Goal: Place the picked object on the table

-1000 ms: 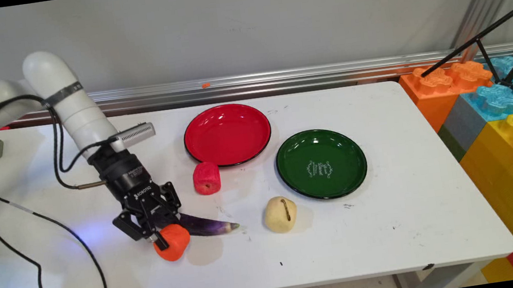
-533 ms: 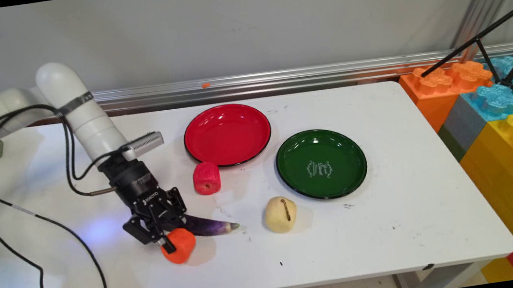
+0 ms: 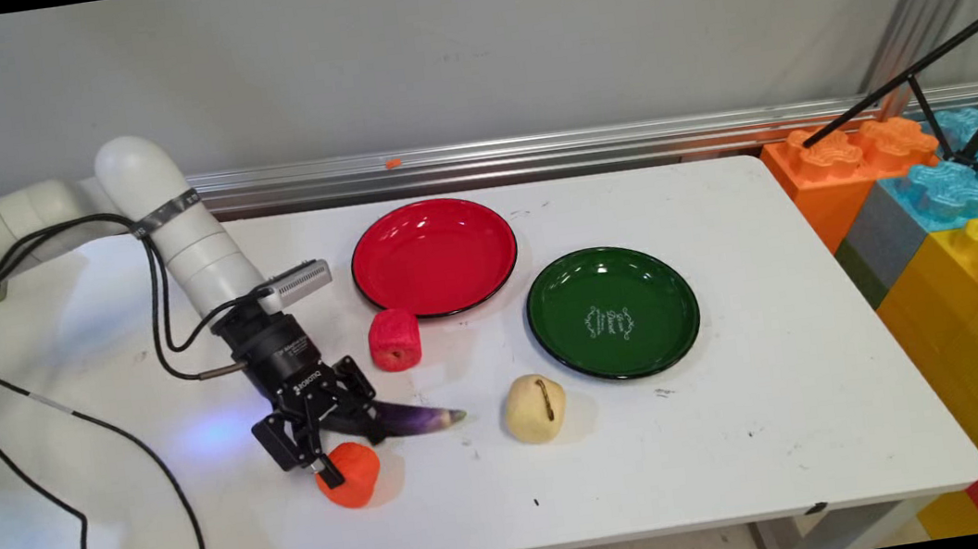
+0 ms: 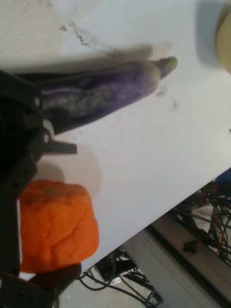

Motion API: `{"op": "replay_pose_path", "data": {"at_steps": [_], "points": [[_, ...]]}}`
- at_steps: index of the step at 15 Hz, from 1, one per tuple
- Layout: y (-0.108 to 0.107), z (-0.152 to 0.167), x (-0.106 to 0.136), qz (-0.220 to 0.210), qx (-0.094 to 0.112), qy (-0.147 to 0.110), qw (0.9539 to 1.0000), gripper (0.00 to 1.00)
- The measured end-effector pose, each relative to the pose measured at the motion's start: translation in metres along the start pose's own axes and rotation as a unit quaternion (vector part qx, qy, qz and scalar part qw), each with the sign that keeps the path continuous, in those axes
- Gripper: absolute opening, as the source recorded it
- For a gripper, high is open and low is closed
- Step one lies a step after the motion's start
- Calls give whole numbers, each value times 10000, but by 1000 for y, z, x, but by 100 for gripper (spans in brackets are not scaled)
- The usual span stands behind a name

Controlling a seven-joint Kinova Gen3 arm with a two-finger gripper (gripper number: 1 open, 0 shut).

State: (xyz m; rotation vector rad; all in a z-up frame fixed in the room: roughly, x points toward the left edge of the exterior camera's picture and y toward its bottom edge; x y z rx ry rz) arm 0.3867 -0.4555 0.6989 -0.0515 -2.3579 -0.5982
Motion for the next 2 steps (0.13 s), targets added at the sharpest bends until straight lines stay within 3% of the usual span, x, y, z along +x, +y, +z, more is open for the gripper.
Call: {"op": "replay_pose_path", "data": {"at_steps": [2], "points": [[-2, 1, -1, -6, 35, 15, 10000, 100]]}}
